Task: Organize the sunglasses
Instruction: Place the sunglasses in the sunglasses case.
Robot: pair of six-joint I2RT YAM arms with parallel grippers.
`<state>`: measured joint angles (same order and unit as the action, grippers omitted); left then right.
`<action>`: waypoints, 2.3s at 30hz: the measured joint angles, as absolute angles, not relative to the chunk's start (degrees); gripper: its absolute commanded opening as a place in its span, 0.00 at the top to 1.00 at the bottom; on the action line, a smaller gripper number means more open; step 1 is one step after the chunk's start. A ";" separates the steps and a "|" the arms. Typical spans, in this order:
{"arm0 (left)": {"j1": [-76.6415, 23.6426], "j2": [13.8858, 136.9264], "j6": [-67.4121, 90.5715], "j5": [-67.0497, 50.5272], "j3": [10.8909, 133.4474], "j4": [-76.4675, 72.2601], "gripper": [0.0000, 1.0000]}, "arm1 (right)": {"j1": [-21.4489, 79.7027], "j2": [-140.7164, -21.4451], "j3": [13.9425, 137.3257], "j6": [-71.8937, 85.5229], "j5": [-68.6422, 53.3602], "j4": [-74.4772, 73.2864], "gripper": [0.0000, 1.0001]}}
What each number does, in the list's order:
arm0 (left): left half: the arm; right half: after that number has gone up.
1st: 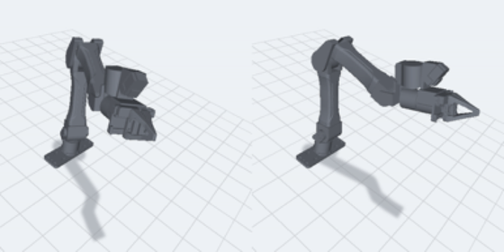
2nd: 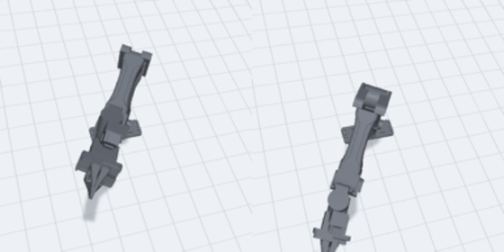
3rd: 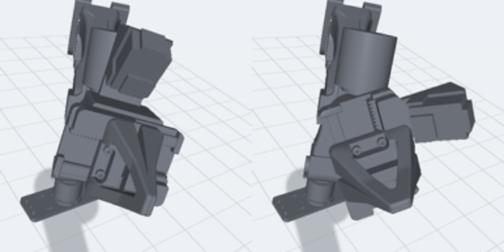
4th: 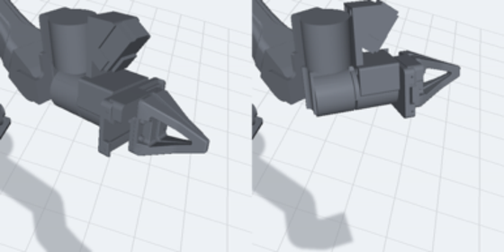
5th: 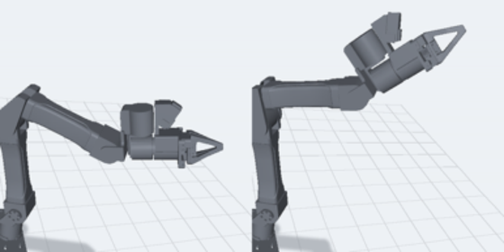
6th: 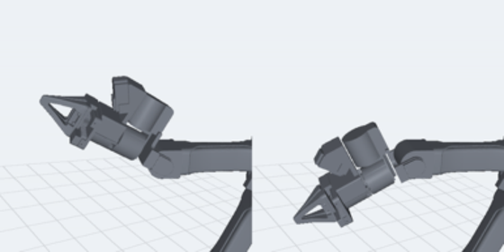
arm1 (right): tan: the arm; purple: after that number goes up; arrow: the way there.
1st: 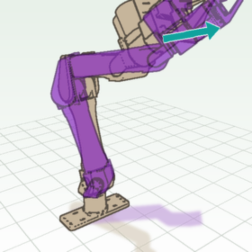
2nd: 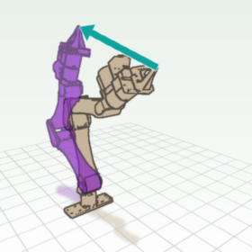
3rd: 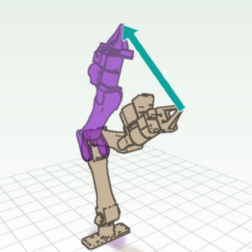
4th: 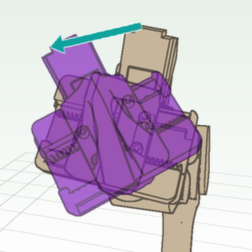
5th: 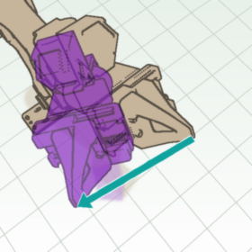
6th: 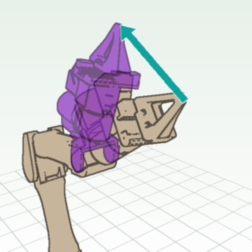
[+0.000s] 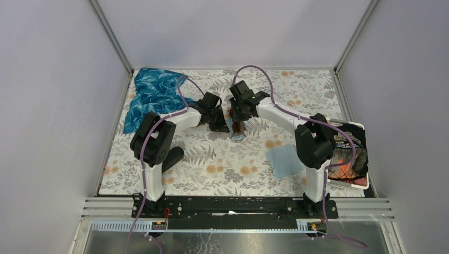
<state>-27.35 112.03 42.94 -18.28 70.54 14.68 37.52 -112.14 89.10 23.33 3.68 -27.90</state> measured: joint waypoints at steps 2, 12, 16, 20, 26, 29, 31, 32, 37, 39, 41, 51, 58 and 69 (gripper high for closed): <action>-27.35 112.03 42.92 -18.31 70.54 14.68 0.92 | 37.78 -112.36 89.41 22.33 3.88 -28.18 0.77; -27.35 112.03 42.92 -19.05 70.54 14.57 0.92 | 39.55 -113.54 90.52 19.22 3.88 -29.54 0.77; -27.33 112.03 42.92 -19.14 70.54 14.55 0.92 | 39.81 -114.98 91.81 18.87 4.10 -30.09 0.77; -27.33 112.03 42.92 -19.20 70.54 14.55 0.92 | 39.81 -116.75 92.44 18.26 5.43 -30.48 0.77; -27.33 112.03 42.89 -19.38 70.54 14.52 0.92 | 39.81 -118.15 92.51 17.06 7.09 -31.44 0.76; -27.29 112.03 42.89 -19.53 70.54 14.52 0.92 | 39.81 -118.15 92.88 16.25 7.73 -31.48 0.76; -27.27 112.03 42.89 -19.59 70.54 14.52 0.92 | 39.81 -118.17 93.38 15.79 8.05 -31.55 0.76; -27.27 112.03 42.89 -19.59 70.54 14.52 0.92 | 39.81 -118.24 93.73 15.59 8.12 -31.57 0.76; -27.27 112.03 42.89 -19.68 70.54 14.50 0.92 | 39.81 -118.26 94.96 14.85 8.34 -31.64 0.76; -27.27 112.03 42.89 -19.73 70.54 14.50 0.92 | 39.81 -118.32 95.15 14.74 8.36 -31.66 0.76; -27.27 112.03 42.89 -19.75 70.54 14.50 0.92 | 39.81 -118.67 95.33 14.72 8.38 -31.59 0.76; -27.27 112.03 42.87 -20.14 70.54 14.48 0.92 | 39.81 -121.91 95.33 14.37 8.45 -31.35 0.76; -27.24 112.03 42.85 -20.18 70.54 14.48 0.92 | 39.81 -121.99 95.33 14.33 8.45 -31.29 0.76; -27.24 111.81 42.92 -20.60 70.54 14.26 0.92 | 39.81 -122.28 95.29 14.50 8.10 -31.00 0.49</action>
